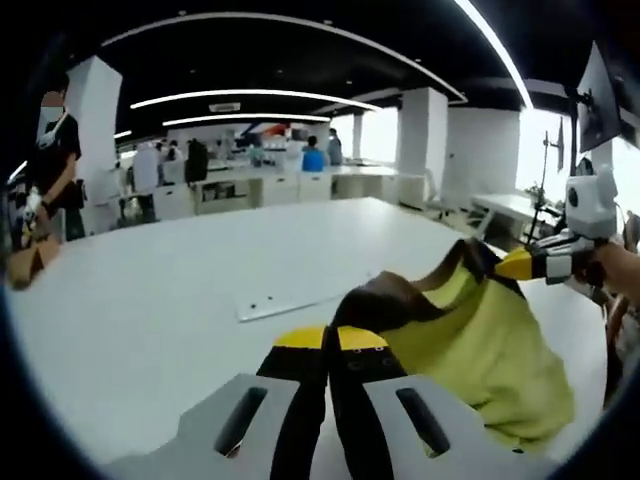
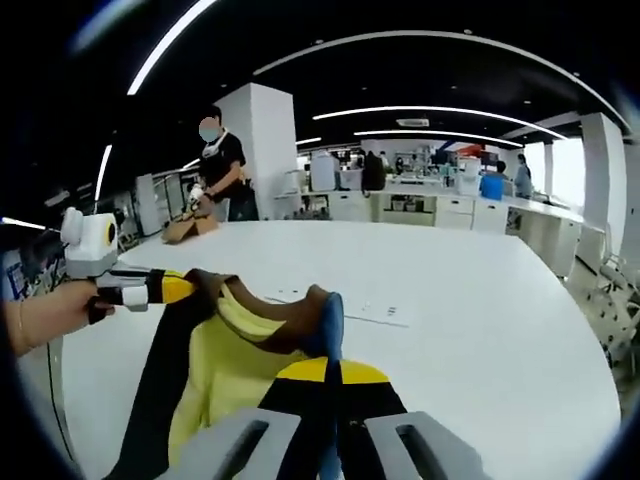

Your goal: Fold the garment on the visible template until the final outline fits inside the template.

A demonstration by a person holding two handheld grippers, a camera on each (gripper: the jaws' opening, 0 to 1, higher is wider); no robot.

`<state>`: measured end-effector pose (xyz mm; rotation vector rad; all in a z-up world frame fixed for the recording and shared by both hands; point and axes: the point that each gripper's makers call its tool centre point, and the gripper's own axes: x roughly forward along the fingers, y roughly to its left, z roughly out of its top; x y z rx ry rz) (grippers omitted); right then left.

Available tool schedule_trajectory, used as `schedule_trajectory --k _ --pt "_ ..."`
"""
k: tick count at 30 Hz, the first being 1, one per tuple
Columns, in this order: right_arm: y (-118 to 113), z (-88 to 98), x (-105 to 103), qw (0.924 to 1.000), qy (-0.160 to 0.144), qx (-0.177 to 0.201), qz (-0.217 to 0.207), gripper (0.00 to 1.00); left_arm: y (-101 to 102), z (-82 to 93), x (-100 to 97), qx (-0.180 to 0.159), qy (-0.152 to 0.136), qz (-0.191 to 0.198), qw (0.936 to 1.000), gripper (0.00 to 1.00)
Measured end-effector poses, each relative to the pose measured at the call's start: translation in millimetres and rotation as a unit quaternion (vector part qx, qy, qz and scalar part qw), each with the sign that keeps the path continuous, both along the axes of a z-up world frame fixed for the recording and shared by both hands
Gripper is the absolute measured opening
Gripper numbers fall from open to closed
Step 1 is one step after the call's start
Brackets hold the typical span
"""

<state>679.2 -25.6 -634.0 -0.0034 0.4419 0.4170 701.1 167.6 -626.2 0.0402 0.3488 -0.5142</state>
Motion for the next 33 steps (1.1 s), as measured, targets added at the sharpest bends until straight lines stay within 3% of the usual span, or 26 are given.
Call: schedule_trajectory --k 4,15,21,24,33 --pt "-2.5 -13.7 11.3 0.9999 0.006 -0.005 -0.006 0.00 -1.6 -15.8 15.2 -0.002 0.016 0.002 0.9999 0.00" --pt "-5.3 -52.7 38.2 0.9992 0.023 -0.025 -0.022 0.00 -4.3 -59.3 48.7 0.034 0.035 0.010 0.9987 0.00" --pt "-5.1 -72.2 44.0 0.9984 0.041 -0.027 -0.027 0.00 -2.8 -82.7 54.0 0.056 0.057 0.010 0.9968 0.00" --pt "-5.6 -83.1 45.1 0.9977 0.054 -0.027 -0.030 0.00 -1.4 -94.0 55.5 0.086 0.063 0.001 0.9943 0.00" --pt "-6.3 -95.2 49.2 0.9968 0.069 -0.026 -0.030 0.00 0.4 -103.9 61.5 0.082 0.073 0.009 0.9939 0.00"
